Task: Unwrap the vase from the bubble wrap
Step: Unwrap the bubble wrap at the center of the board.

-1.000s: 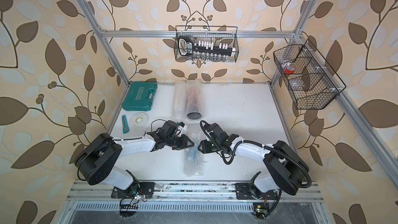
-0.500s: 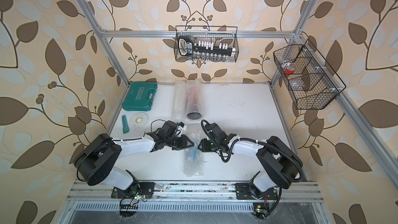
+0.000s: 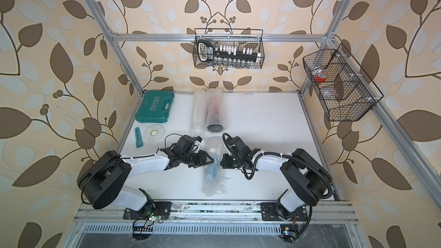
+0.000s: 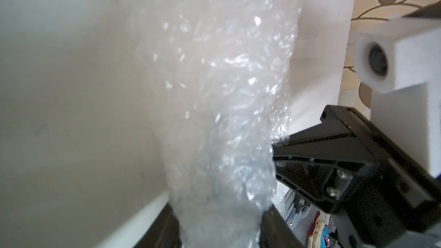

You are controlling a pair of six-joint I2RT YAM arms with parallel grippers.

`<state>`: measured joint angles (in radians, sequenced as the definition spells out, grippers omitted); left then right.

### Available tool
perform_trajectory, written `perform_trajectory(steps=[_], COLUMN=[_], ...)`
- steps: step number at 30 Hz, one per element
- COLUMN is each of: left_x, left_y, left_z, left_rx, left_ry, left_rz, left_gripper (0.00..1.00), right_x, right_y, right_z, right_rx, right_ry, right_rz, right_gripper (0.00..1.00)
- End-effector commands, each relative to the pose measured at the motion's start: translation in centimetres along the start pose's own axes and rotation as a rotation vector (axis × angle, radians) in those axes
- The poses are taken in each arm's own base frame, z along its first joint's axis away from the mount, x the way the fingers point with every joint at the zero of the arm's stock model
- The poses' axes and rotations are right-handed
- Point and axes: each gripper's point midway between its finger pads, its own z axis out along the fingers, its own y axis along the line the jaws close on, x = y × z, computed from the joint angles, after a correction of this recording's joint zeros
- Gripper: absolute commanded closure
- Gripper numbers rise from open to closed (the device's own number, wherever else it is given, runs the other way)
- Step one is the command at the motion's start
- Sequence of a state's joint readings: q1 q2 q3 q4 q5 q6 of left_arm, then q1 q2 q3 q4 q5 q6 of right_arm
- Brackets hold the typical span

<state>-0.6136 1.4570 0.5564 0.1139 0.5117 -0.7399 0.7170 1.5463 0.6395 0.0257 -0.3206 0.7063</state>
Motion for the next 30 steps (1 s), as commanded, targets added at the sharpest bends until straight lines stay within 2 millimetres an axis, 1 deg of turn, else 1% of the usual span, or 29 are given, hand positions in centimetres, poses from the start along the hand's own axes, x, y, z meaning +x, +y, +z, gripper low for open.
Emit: perform_trajectory(steps=[1, 4, 8, 12, 14, 15, 17, 19, 21, 26, 28, 30], left_x=[0.0, -0.3, -0.6, -0.4, -0.2, 0.0, 0.2, 0.4, 0.6, 1.0, 0.9, 0.6], left_y=[-0.3, -1.0, -2.0, -2.9, -3.3, -3.3, -3.5, -3.4, -3.1, -2.9, -2.1, -1.3], left_z=[-1.3, -2.0, -2.9, -2.8, -2.5, -2.3, -2.0, -1.7, -1.4, -1.0, -1.1, -1.6], left_rx=[-0.005, 0.007, 0.031, 0.086, 0.112, 0.122, 0.142, 0.140, 0.131, 0.126, 0.075, 0.012], left_ry=[-0.022, -0.045, -0.070, -0.058, -0.038, -0.026, -0.011, 0.000, 0.010, 0.036, 0.026, 0.002], left_rz=[0.023, 0.051, 0.092, 0.106, 0.107, 0.103, 0.098, 0.090, 0.078, 0.068, 0.066, 0.068], left_gripper=[0.41, 0.31, 0.23, 0.18, 0.18, 0.19, 0.26, 0.27, 0.27, 0.28, 0.27, 0.23], right_x=[-0.2, -0.8, -1.4, -2.1, -2.4, -2.6, -3.0, -3.4, -3.8, -4.4, -4.6, -4.9], right_y=[-0.2, 0.1, 0.4, 1.0, 1.7, 2.1, 3.0, 3.8, 4.3, 4.9, 5.1, 5.3], right_z=[-0.8, -1.6, -2.7, -3.6, -4.1, -4.3, -4.8, -5.2, -5.6, -6.0, -6.2, -6.5], right_rx=[0.034, 0.057, 0.090, 0.102, 0.088, 0.077, 0.053, 0.035, 0.027, 0.029, 0.034, 0.038], right_ry=[-0.007, -0.016, -0.025, -0.035, -0.038, -0.040, -0.048, -0.058, -0.067, -0.074, -0.077, -0.082], right_rz=[-0.034, -0.068, -0.123, -0.182, -0.207, -0.217, -0.239, -0.260, -0.277, -0.298, -0.303, -0.313], right_gripper=[1.00, 1.00, 1.00, 1.00, 1.00, 1.00, 1.00, 1.00, 1.00, 1.00, 1.00, 1.00])
